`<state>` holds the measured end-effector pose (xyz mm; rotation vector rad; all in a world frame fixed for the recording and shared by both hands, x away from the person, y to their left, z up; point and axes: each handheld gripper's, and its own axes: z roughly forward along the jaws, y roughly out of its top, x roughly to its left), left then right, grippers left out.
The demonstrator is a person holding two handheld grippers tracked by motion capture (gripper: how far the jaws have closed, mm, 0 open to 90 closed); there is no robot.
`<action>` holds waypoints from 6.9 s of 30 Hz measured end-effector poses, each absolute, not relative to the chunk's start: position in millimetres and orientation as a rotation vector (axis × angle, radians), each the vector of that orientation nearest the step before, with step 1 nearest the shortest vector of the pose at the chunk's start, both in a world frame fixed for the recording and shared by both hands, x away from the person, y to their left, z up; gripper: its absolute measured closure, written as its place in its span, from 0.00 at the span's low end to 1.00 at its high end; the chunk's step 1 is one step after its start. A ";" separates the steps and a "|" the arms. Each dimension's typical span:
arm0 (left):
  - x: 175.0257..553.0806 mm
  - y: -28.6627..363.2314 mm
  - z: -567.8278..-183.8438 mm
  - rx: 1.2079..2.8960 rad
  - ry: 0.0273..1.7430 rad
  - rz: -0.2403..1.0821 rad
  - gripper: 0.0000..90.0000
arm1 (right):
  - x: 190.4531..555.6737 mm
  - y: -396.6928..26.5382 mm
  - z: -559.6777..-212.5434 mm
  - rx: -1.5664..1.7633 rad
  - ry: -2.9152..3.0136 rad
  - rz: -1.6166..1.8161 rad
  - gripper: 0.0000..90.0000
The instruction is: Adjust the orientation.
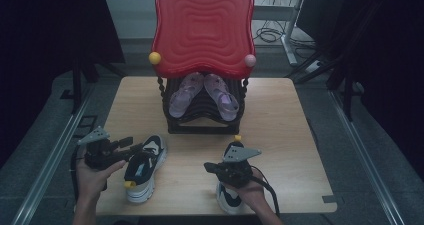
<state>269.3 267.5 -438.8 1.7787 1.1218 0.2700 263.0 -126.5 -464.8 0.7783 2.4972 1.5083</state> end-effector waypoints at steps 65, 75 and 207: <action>269.3 269.6 -443.2 1.785 1.128 0.275 0.50 | 230.0 -185.0 -501.2 0.915 2.625 1.303 1.00; 269.0 269.9 -443.0 1.785 1.128 0.276 0.50 | 229.1 -210.6 -500.6 0.980 2.600 1.302 1.00; 270.5 271.6 -444.8 1.778 1.121 0.268 0.50 | 337.9 -285.3 -507.7 1.274 2.247 1.236 1.00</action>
